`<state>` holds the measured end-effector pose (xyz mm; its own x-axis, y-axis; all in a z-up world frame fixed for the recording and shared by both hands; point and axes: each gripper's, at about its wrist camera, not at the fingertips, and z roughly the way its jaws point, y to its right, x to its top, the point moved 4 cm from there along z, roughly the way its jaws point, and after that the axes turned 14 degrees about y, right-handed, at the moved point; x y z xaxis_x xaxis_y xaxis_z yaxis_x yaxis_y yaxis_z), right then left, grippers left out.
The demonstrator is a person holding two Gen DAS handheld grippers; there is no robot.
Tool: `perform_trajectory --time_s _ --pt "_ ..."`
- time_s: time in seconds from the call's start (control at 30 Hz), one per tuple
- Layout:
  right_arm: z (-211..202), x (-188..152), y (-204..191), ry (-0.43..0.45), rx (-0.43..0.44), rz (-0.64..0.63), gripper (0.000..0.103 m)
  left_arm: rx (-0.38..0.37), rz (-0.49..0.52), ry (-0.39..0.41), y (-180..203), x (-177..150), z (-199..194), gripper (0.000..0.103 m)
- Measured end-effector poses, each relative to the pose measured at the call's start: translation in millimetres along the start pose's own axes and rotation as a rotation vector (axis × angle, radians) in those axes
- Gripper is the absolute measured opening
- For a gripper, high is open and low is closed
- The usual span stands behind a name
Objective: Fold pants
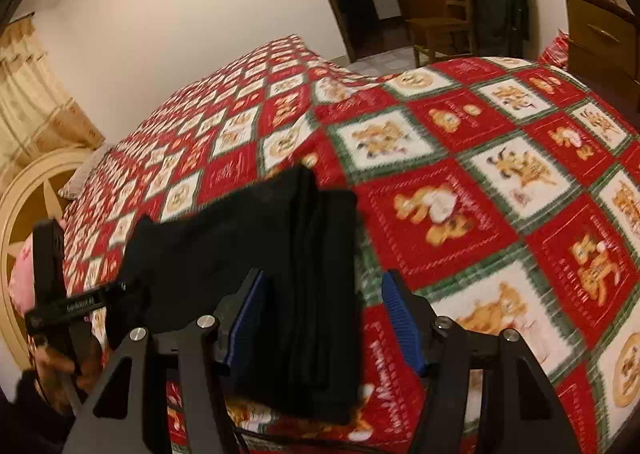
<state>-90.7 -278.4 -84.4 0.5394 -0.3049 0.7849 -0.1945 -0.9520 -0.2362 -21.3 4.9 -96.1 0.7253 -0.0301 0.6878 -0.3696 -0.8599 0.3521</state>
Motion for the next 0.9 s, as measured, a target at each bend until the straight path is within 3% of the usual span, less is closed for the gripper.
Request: perform_trajectory --time_s 0.17,0.47,0.6,0.7,0.9 --pt "1.7 -10.7 -7.8 0.005 0.022 0.003 0.066 0.073 0.047 0.001 3.4 -1.7 6.7 0.085" --pt "4.8 -14.6 -8.6 0.057 0.033 -0.011 0.07 0.098 0.072 -0.001 9.4 -1.2 15.3 0.086" --pt "5.0 -15.4 -17.1 0.028 0.02 -0.07 0.049 0.101 0.088 0.002 12.5 -1.7 17.5 0.085" --pt "4.8 -14.9 -21.7 0.017 0.032 -0.074 0.037 0.097 0.1 0.005 15.9 -1.4 16.2 0.077" --pt "0.6 -10.8 -33.5 0.026 0.039 -0.095 0.031 0.107 0.186 0.04 30.8 3.3 8.0 0.044"
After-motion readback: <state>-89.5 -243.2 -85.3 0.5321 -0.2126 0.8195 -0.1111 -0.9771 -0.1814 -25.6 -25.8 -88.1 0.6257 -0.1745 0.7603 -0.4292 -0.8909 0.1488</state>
